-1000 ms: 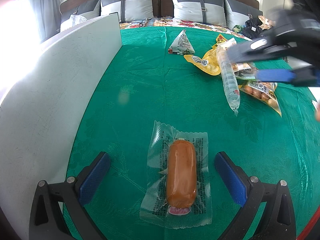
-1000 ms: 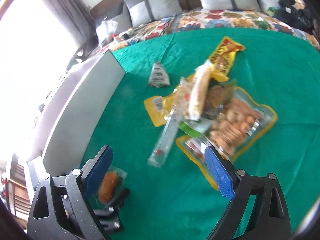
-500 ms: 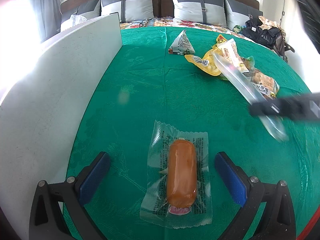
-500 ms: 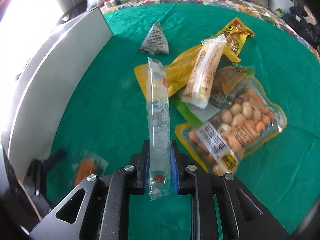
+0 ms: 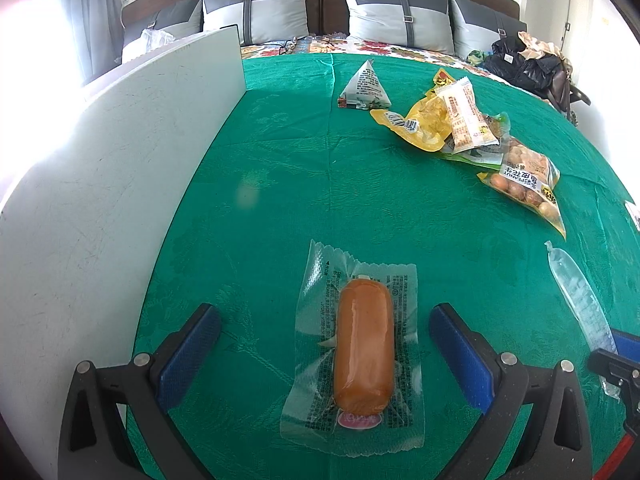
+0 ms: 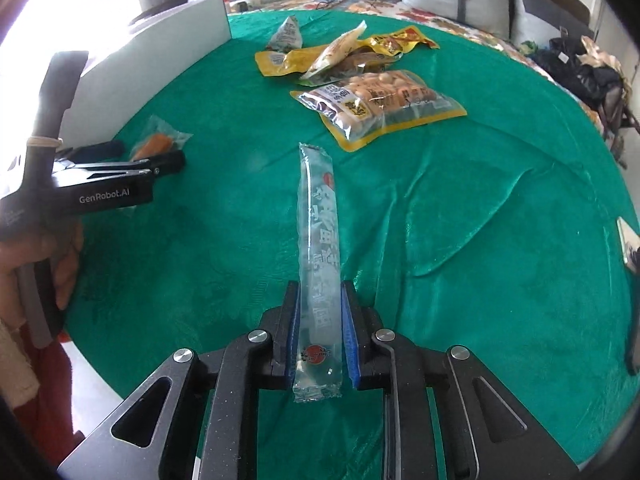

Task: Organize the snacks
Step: 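Grasp the clear tube snack with the right tool and lift it, then close the left tool on the wrapped sausage packet and lift it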

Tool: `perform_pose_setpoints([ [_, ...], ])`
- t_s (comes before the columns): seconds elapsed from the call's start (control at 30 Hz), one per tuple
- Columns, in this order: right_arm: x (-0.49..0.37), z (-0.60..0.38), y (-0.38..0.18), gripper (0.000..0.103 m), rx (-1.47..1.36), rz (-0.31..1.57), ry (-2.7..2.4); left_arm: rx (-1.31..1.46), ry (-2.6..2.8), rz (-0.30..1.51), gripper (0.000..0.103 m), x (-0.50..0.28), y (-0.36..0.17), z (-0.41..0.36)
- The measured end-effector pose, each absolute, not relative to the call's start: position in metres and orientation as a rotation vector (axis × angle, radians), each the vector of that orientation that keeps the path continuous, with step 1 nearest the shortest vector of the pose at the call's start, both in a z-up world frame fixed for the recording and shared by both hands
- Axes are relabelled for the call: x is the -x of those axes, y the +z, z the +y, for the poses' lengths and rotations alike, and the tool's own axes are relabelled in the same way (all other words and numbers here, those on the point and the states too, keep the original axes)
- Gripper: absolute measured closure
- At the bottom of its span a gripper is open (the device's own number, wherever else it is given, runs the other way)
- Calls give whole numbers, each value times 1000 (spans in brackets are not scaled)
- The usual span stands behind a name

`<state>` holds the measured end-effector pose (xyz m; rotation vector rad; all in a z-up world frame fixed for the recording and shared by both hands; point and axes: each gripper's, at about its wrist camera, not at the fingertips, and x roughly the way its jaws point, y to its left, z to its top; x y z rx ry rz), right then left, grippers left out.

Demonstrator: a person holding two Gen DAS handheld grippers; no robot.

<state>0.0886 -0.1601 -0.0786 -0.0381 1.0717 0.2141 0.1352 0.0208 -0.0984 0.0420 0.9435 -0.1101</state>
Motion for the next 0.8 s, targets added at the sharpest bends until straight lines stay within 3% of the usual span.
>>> perform_pose_setpoints([
  [0.07,-87,-160,-79,69,42,1042,224,-41,-110,943,0,-136,-98,21],
  [0.13,-91,-157,-81,39,67,1024,240,-41,-110,944,0,-136,-98,21],
  [0.2,-92,-149,-84,31,120,999,260,-41,-110,943,0,-136,-98,21],
  [0.43,-99,-148,-87,20,111,987,286,-41,-110,944,0,-136,-98,21],
  [0.8,-98,-146,-89,16,113,964,294,-41,-110,943,0,-136,-98,21],
])
